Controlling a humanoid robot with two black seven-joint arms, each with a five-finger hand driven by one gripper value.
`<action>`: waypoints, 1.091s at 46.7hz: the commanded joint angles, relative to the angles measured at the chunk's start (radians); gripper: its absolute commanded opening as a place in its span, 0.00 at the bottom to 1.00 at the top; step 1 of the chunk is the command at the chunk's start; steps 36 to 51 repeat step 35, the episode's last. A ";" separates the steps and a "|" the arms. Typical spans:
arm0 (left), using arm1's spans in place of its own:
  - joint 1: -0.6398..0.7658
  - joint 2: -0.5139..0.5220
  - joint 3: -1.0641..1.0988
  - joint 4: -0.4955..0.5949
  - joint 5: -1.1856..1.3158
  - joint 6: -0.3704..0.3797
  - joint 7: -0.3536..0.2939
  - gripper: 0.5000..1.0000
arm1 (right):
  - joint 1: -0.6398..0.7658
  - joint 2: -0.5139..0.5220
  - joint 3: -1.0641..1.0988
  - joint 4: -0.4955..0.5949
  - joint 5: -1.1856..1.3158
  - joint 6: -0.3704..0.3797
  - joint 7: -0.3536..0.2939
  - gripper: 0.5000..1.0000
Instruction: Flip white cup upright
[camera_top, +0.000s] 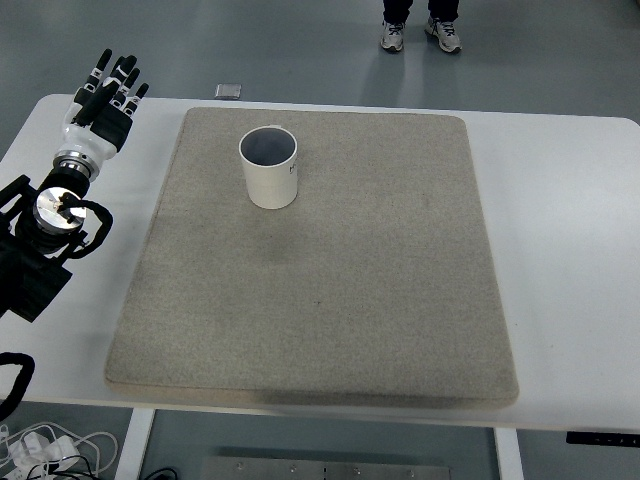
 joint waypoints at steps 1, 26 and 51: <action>-0.004 -0.014 0.002 0.015 -0.017 -0.057 0.021 0.99 | -0.002 0.000 0.003 0.001 0.000 0.005 0.000 0.90; -0.049 -0.077 -0.007 0.034 -0.115 -0.054 0.055 0.99 | -0.002 0.000 0.010 -0.001 0.003 -0.004 0.000 0.90; -0.049 -0.085 -0.007 0.034 -0.107 -0.050 0.053 0.99 | 0.000 0.000 0.013 0.001 0.003 -0.004 0.000 0.90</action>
